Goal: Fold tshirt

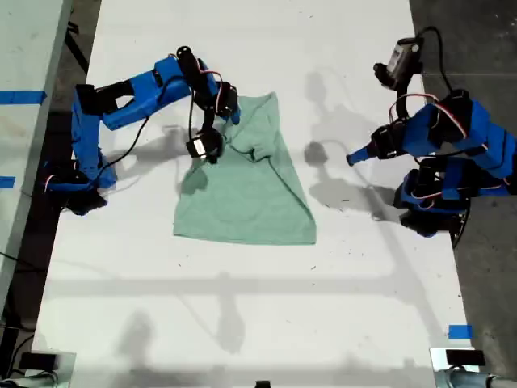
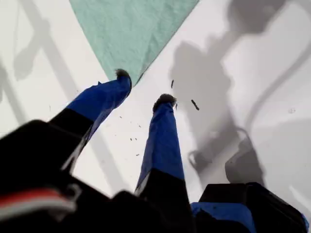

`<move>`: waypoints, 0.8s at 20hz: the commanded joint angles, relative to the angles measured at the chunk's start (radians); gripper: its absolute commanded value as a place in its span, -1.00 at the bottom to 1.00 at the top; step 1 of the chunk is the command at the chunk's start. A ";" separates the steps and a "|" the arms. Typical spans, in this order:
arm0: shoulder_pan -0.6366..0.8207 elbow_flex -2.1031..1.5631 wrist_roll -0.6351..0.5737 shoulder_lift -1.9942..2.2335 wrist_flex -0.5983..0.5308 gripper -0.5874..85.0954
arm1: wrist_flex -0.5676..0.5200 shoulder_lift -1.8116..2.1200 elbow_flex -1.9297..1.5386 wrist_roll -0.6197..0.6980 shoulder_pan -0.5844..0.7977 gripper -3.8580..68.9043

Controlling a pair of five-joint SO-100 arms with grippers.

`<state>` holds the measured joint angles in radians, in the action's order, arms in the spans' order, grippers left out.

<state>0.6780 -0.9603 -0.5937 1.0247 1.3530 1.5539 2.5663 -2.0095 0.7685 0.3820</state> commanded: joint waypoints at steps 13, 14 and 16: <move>-0.046 -0.156 0.012 0.508 0.054 -0.29 | -0.080 0.064 -0.081 -0.063 -0.103 -0.36; -0.069 -0.264 0.041 0.591 0.043 -0.29 | -0.110 0.048 -0.094 -0.066 -0.124 -0.31; -0.138 -0.520 0.112 0.772 -0.018 -0.31 | -0.155 -0.028 -0.100 -0.078 -0.163 -0.23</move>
<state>0.6059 -1.2993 -0.5461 1.5831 1.3790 1.4588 2.5832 -2.1184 0.7026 0.2546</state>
